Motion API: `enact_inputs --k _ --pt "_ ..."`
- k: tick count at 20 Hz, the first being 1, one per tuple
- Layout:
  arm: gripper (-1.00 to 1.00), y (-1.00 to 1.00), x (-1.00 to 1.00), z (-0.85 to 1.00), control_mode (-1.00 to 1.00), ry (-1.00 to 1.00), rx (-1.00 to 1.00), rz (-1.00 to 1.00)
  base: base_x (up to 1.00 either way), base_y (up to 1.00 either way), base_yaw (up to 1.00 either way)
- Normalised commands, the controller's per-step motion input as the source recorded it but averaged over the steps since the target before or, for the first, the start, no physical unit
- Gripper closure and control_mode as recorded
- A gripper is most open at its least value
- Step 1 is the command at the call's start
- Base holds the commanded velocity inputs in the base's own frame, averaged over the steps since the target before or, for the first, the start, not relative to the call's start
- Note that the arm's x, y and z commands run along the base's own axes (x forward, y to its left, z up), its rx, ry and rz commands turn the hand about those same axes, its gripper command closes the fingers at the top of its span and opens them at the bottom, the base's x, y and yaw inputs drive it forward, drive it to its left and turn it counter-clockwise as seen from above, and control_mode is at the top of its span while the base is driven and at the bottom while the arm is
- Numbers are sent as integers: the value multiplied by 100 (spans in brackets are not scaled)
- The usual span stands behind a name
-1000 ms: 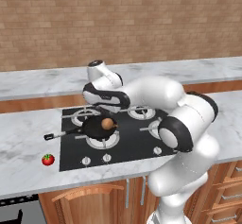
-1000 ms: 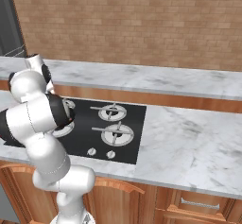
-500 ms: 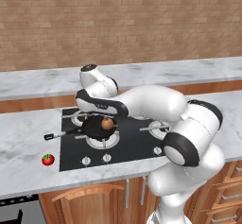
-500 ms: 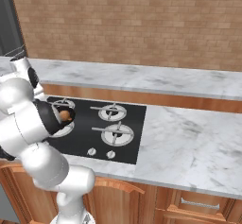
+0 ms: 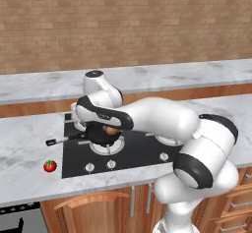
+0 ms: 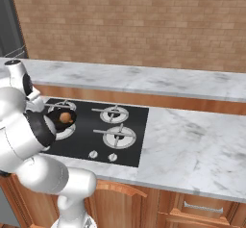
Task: Place the pan on the front left burner on the stove. Then place the tomato and the onion in the pan and turn on the front left burner.
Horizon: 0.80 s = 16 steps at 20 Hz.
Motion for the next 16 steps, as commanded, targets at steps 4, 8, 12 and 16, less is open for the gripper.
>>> enact_inputs --k 4,8,12,16 --pt "-100 26 -21 0 -100 0 9 32 0 0 0" --pt "-100 32 -20 0 -100 0 4 31 0 0 0" --pt "-100 42 -25 4 -100 0 0 25 0 0 0" --pt "-100 45 -36 2 -100 0 -3 22 0 0 0"
